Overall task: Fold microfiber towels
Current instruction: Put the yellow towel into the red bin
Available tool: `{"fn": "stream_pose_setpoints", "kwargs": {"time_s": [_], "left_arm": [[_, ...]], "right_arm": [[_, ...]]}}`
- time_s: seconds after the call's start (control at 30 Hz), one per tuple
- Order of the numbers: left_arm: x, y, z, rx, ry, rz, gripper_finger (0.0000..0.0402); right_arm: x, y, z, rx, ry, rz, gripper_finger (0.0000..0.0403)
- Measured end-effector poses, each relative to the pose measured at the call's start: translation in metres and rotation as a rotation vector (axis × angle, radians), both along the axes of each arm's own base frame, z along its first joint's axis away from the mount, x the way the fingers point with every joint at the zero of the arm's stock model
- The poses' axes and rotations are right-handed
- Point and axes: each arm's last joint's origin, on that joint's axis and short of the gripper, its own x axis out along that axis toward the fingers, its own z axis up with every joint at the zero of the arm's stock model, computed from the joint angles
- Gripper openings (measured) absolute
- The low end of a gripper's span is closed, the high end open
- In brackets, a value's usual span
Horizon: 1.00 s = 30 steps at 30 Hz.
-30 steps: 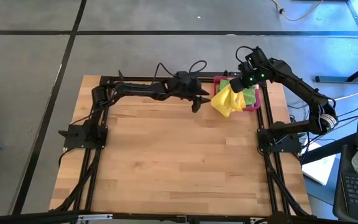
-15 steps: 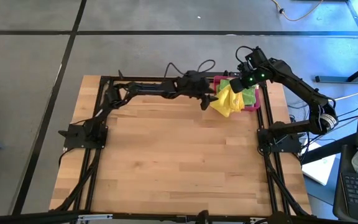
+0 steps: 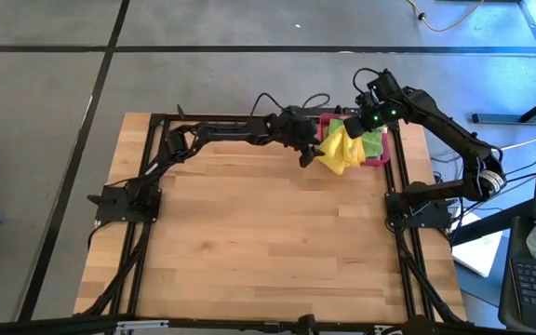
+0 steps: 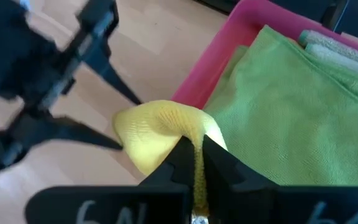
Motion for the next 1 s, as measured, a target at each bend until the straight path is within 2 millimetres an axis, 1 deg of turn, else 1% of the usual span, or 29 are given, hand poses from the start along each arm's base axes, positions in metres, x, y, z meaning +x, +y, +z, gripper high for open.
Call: {"fn": "stream_pose_setpoints", "kwargs": {"time_s": [0.1,0.2,0.33,0.43,0.6,0.73,0.8,1.0], "left_arm": [[0.002,-0.005,-0.002,0.036,0.023,0.017,0.0208],[0.003,-0.005,0.000,0.048,0.011,0.051,0.0206],[0.002,-0.002,-0.001,0.084,0.036,0.103,0.0187],[0.001,-0.001,0.000,0.093,0.045,0.115,0.0149],[0.002,0.005,0.007,0.131,0.035,0.151,0.0066],[0.003,0.008,0.015,0.181,0.017,0.172,0.0011],[0.004,0.008,0.019,0.199,0.005,0.170,0.0006],[0.005,0.009,0.021,0.275,-0.012,0.144,0.0020]], "right_arm": [[0.001,-0.001,0.001,-0.013,-0.010,-0.003,0.0016],[0.001,-0.002,0.001,-0.014,-0.012,-0.005,0.0016],[0.001,-0.002,0.001,-0.014,-0.013,-0.007,0.0016],[0.001,-0.002,0.001,-0.010,-0.014,-0.013,0.0016],[0.000,-0.001,0.001,0.006,-0.013,-0.031,0.0016],[-0.005,0.003,-0.002,0.021,0.078,-0.067,0.0016],[-0.009,0.006,-0.001,0.006,0.137,-0.094,0.0016],[-0.017,0.011,0.005,-0.073,0.217,-0.151,0.0016]]}}
